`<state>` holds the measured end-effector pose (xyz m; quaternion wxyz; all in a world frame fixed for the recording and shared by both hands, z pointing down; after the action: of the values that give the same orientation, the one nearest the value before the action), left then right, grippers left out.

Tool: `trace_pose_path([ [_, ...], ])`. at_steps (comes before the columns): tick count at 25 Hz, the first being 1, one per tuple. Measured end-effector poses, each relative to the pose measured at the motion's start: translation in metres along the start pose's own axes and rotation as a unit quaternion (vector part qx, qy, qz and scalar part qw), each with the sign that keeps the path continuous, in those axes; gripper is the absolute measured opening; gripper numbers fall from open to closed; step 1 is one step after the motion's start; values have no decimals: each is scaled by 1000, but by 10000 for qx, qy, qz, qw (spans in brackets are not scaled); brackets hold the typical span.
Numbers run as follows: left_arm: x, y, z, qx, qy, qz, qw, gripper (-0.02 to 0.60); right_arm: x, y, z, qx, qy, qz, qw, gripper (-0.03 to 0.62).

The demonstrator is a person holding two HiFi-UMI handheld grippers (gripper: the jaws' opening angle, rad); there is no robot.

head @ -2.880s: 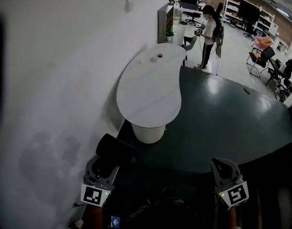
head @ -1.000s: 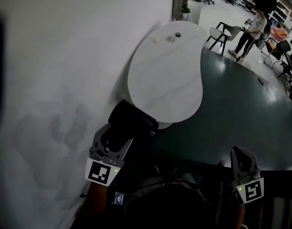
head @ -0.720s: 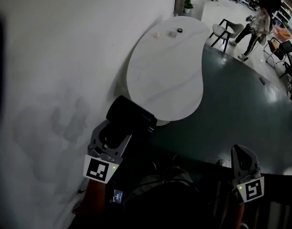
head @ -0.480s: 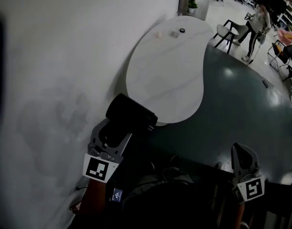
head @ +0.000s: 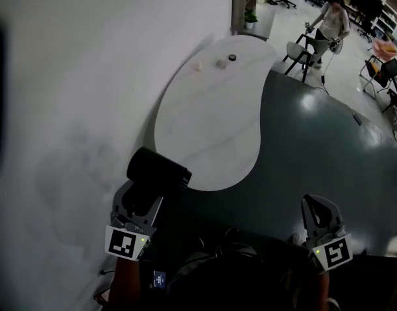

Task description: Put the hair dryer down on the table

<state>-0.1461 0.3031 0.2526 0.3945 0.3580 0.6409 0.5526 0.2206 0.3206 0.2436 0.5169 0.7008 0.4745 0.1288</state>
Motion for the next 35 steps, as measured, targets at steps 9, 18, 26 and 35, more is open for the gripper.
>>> trace_pose_path([
  [9, -52, 4, 7, -284, -159, -43, 9995, 216, -34, 28, 47, -52, -219, 138, 9997, 9],
  [18, -94, -4, 1, -224, 24, -130, 9997, 216, -60, 29, 71, -165, -112, 66, 9998, 9],
  [26, -129, -8, -35, -52, 320, -205, 9993, 216, -93, 7, 76, -171, 188, 10, 9997, 9],
  [35, -170, -9, -86, -18, 651, -214, 9976, 216, -140, -5, 79, -239, 422, -244, 9985, 9],
])
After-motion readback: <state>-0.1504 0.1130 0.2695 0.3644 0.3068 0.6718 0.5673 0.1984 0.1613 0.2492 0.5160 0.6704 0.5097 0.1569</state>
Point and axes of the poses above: the fingertips, and each gripper's own axes: x backward along the fingers, z to its right, y out of its underside, the point moved 2 cm from there along x, backward along the fingers, and after that the axes turned 15 degrees about x, right-handed, at the moved point
